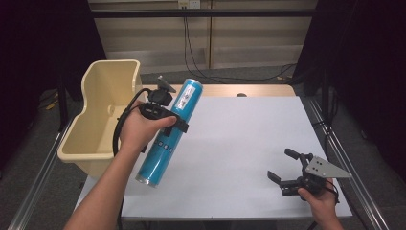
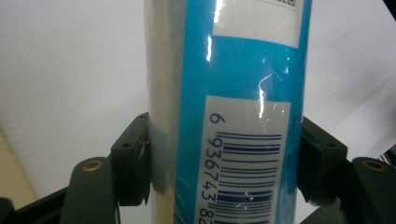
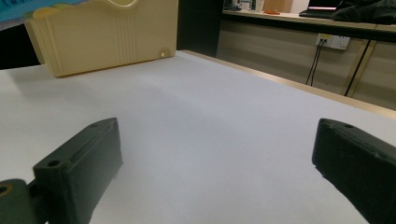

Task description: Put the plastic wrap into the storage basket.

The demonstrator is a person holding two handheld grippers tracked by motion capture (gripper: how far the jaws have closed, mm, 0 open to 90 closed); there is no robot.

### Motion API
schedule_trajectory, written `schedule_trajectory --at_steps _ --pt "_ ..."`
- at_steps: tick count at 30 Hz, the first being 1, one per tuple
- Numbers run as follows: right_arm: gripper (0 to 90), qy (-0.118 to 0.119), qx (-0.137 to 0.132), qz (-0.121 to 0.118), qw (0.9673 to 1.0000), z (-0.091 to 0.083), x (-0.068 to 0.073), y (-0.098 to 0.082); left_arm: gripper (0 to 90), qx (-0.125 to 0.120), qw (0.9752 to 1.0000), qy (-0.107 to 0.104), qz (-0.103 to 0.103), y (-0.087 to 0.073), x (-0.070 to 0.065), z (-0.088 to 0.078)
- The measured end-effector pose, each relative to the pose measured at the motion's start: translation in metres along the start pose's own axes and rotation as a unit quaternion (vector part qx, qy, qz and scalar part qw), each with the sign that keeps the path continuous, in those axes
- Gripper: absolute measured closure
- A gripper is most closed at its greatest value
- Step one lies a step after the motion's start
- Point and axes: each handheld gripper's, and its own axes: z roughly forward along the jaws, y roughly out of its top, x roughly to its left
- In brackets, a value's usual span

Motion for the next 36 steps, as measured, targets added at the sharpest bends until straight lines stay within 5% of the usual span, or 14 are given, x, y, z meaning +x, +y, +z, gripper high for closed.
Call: schedule_trajectory --at_steps 17,36 --pt "1.2 0.000 0.001 -0.001 1.0000 0.001 0.001 0.000 32.5 0.005 0.9993 0.024 -0.029 -0.010 0.028 -0.042" --pt "1.2 0.000 0.003 -0.003 1.0000 0.002 0.001 0.000 32.5 -0.009 0.9953 0.050 -0.083 -0.029 0.071 -0.079"
